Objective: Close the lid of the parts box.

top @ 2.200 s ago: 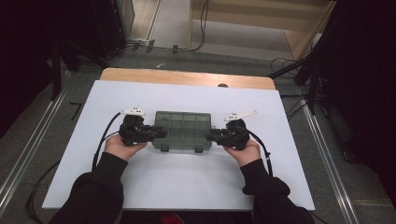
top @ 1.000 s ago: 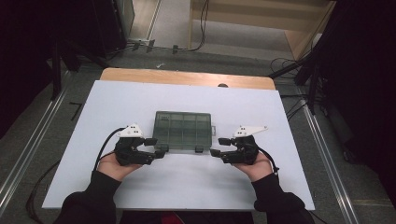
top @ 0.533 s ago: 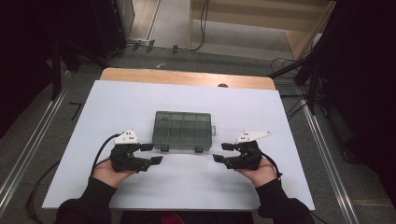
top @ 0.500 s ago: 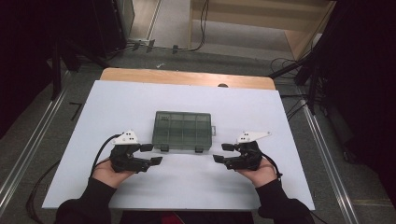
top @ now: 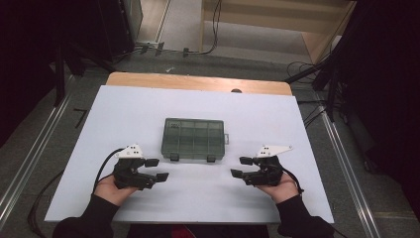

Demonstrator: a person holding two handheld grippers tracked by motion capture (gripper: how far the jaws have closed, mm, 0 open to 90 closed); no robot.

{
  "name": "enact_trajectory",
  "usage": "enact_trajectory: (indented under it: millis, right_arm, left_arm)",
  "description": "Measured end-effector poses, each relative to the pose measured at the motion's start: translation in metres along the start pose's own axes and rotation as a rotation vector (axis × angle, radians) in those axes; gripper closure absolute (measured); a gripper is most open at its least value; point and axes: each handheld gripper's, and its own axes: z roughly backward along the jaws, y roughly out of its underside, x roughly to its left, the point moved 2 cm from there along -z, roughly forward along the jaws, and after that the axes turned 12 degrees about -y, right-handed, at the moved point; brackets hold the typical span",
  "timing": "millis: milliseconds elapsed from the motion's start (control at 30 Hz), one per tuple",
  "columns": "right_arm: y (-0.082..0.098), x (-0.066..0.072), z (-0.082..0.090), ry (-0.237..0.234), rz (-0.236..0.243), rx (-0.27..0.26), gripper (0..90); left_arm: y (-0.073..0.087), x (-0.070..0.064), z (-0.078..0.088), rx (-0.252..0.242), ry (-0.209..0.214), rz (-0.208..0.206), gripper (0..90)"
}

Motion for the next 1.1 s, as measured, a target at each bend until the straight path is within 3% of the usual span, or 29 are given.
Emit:
enact_trajectory:
  millis: [267,767,1100]
  right_arm:
    - [0.008,0.003,0.005,0.003,-0.001,0.012,34.5]
    - [0.015,0.001,0.01,0.011,-0.005,0.028,34.3]
    - [0.023,-0.007,0.015,0.031,-0.022,0.022,34.4]
  left_arm:
    - [0.008,0.001,0.003,0.01,-0.023,-0.013,30.0]
    - [0.021,0.01,0.013,0.015,-0.063,0.004,30.0]
    - [0.025,0.017,0.016,0.021,-0.082,0.018,30.0]
